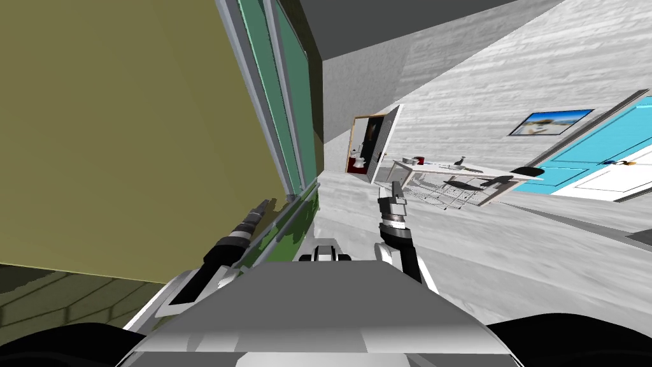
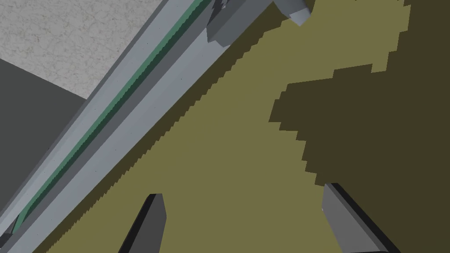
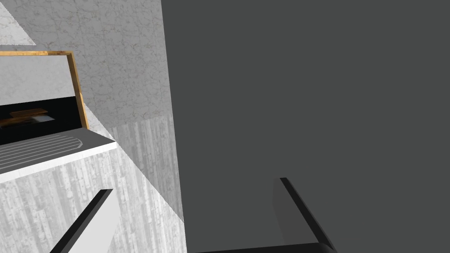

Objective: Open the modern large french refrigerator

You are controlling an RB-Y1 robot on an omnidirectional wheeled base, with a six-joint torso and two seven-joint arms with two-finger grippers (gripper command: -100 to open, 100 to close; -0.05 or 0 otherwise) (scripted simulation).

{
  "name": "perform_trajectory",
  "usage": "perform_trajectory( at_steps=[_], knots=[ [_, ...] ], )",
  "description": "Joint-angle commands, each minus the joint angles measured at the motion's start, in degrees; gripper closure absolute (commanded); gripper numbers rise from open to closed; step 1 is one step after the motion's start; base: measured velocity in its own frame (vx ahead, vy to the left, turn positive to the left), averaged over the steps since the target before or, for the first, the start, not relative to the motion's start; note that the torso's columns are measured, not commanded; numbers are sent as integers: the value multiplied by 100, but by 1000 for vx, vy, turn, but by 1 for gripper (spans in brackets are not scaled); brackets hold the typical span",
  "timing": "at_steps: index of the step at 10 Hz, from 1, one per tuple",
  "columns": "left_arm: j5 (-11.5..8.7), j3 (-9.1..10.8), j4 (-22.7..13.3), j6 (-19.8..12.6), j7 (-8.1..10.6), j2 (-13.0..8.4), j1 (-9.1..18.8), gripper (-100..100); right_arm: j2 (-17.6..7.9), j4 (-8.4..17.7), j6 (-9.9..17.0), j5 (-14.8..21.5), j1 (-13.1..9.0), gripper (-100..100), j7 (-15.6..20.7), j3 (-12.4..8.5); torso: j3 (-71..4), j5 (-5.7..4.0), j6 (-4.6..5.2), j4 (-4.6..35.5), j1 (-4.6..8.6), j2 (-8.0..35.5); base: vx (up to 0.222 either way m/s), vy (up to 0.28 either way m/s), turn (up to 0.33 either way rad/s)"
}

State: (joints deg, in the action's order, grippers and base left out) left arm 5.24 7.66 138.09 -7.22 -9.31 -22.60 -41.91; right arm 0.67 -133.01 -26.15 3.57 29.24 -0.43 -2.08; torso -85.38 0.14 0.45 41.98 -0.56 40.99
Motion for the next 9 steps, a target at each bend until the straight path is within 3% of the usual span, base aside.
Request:
perform_trajectory(
  at_steps=[1, 5, 9],
  knots=[
    [40, 97, 106, -294, -24, -282, -75, -100, 0, 0, 0, 0, 1, 0, 0, 0, -18, -1, 4, -8, 3, -29, 150, -33, -59],
    [103, 177, 561, -693, -63, -686, -255, -100, 0, 0, 0, 0, 1, 0, 0, -1, -12, 2, 3, -1, -23, -18, 140, -25, -48],
    [126, 206, 1097, -841, -76, -846, -316, -100, -1, 0, 0, 0, 0, 0, 0, -1, 34, -10, -19, 22, 8, 62, 87, 3, -40]
  ],
)
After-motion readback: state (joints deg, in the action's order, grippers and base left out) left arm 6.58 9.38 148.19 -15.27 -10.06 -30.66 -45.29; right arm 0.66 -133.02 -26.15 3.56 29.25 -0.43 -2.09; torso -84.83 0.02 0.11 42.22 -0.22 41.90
